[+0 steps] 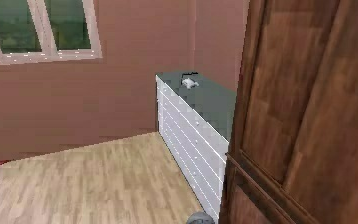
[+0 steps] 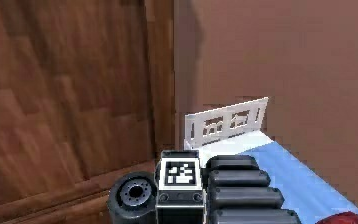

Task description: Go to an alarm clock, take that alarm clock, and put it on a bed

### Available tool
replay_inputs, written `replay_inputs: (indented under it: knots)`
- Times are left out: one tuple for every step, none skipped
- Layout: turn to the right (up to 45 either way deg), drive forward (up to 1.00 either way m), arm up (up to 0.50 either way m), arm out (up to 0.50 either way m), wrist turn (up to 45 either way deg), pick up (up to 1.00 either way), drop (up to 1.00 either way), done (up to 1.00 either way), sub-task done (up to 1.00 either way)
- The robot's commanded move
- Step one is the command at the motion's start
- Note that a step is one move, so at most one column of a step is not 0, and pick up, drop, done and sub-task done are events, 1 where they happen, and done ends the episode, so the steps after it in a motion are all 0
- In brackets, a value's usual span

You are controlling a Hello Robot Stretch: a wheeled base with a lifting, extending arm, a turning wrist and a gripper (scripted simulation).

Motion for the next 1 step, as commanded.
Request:
replay_inputs:
  knots:
    - [-9.0, 0.00, 0.00, 0.00, 0.0, 0.00, 0.00, 0.00, 0.00]
